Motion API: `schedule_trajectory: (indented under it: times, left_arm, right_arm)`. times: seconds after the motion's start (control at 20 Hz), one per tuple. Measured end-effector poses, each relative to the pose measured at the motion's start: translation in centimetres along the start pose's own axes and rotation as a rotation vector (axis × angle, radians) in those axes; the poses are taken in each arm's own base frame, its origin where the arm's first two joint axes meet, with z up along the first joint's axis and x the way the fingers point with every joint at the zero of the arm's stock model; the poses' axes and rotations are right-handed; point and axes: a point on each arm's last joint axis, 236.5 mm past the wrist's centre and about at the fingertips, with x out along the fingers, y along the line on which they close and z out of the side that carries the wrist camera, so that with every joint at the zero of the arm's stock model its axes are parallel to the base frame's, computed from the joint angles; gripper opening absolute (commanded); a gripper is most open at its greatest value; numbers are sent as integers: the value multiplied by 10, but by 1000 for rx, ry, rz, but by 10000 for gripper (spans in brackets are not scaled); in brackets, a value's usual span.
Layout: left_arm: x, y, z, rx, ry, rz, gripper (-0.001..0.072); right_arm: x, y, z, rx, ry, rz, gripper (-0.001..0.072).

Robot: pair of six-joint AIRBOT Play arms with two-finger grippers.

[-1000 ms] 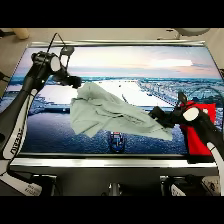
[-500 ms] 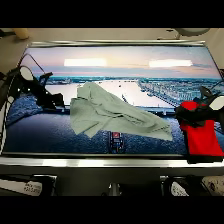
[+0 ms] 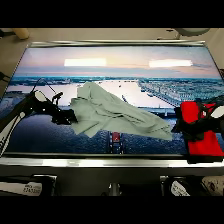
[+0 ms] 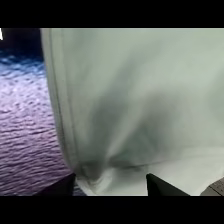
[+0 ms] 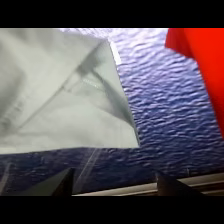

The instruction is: Fold the shirts.

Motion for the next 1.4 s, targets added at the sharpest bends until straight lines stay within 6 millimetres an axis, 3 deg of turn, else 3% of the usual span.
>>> schedule_trajectory:
  times: [0.05,0.1,0.2,0.5,0.75,0.8,0.85,0.9,1.05,1.15,1.25,1.3,1.35,1.4]
  left_arm:
    - [2,0,0,-3,-4,-3,372]
    - [4,0,1,-2,-10,-2,195]
    - [6,-1,2,1,-16,-1,25]
    - [1,-4,5,17,-44,-4,27]
    - [-15,-13,7,55,-92,-10,27]
    - [-19,-15,8,60,-103,-12,27]
    - [-22,-17,8,65,-111,-13,27]
    - [-25,-18,9,69,-121,-14,26]
    - [-39,-25,13,90,-166,-19,23]
    - [-71,-41,26,138,-262,-27,23]
    - [-139,-73,45,231,-450,-36,24]
    - [-184,-93,51,284,-569,-37,25]
    - [-245,-118,51,349,-724,-42,25]
    - [-311,-144,43,410,-893,-53,25]
  right_arm:
    - [7,-2,-8,6,26,0,563]
    - [13,-5,-16,8,49,-1,563]
    - [25,-9,-26,10,76,-2,564]
    - [52,-10,-29,11,67,26,554]
    - [61,0,-2,33,-32,77,477]
    - [63,0,0,39,-36,80,334]
    - [66,-1,4,45,-48,80,145]
    - [70,-1,8,55,-55,85,24]
    - [70,1,9,48,-48,95,21]
    - [52,7,16,-9,-68,95,21]
    - [-1,30,49,-70,-217,131,21]
    - [-43,45,64,-119,-319,146,21]
    - [-100,62,84,-170,-483,156,22]
    - [-160,79,91,-225,-633,159,22]
